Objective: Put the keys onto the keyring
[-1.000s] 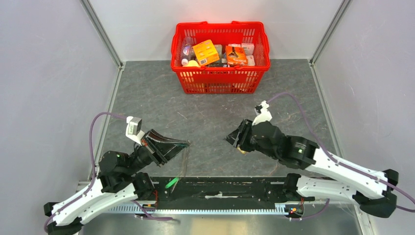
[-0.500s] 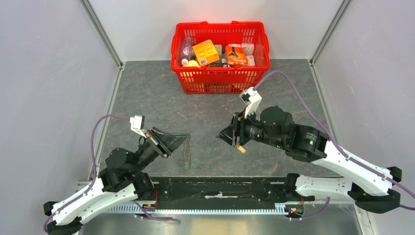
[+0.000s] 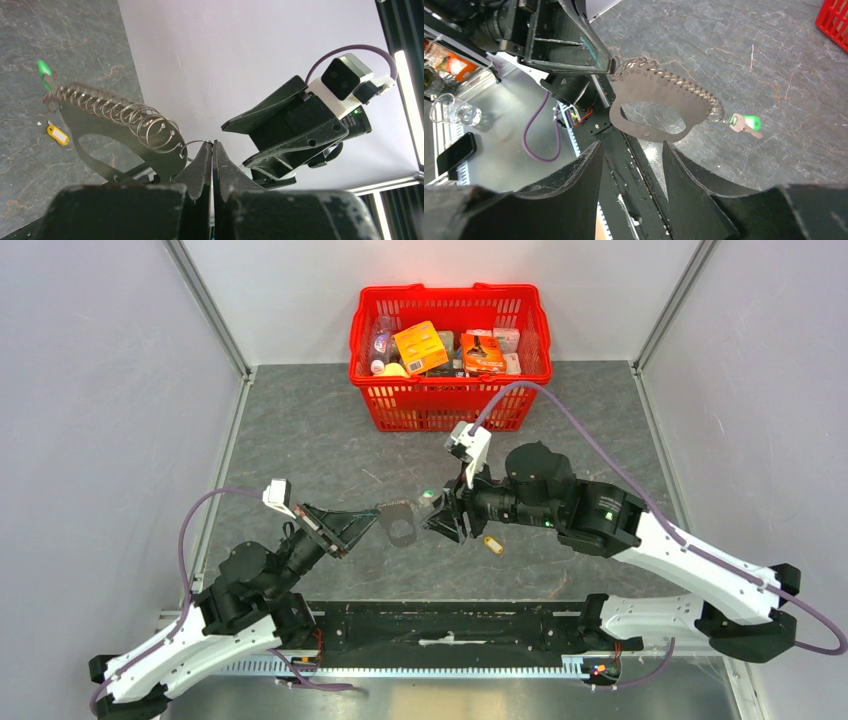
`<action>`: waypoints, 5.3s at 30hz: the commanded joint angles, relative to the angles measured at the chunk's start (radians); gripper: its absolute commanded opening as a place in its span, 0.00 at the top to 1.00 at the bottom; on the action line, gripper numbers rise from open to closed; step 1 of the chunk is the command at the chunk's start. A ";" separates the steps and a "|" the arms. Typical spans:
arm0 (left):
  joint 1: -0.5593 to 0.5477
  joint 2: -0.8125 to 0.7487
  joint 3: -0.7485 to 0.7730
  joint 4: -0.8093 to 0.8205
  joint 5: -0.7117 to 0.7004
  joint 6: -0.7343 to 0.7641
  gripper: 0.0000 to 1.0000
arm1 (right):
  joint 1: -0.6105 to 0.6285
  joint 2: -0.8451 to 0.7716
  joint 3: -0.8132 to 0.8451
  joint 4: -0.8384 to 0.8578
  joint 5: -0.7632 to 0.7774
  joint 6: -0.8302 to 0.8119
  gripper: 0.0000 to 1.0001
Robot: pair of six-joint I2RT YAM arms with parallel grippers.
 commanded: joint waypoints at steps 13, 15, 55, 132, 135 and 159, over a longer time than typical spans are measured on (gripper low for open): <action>-0.004 -0.025 -0.002 0.015 -0.134 -0.176 0.98 | 0.075 0.135 0.018 0.253 0.097 -0.050 0.45; -0.004 -0.022 -0.008 0.019 -0.137 -0.191 0.98 | 0.095 0.161 0.020 0.271 0.113 -0.061 0.45; -0.004 0.027 -0.024 0.137 -0.088 -0.239 0.98 | 0.150 0.233 0.048 0.372 0.218 -0.139 0.68; -0.004 0.005 0.150 -0.143 0.281 -0.087 0.64 | 0.156 0.049 0.274 -0.199 0.156 -0.171 1.00; -0.004 0.031 0.190 -0.177 0.283 -0.040 0.63 | 0.156 0.063 0.316 -0.284 0.088 -0.146 1.00; -0.005 0.219 0.320 -0.008 0.726 0.344 0.61 | 0.147 0.265 0.520 -0.559 -0.390 -0.094 1.00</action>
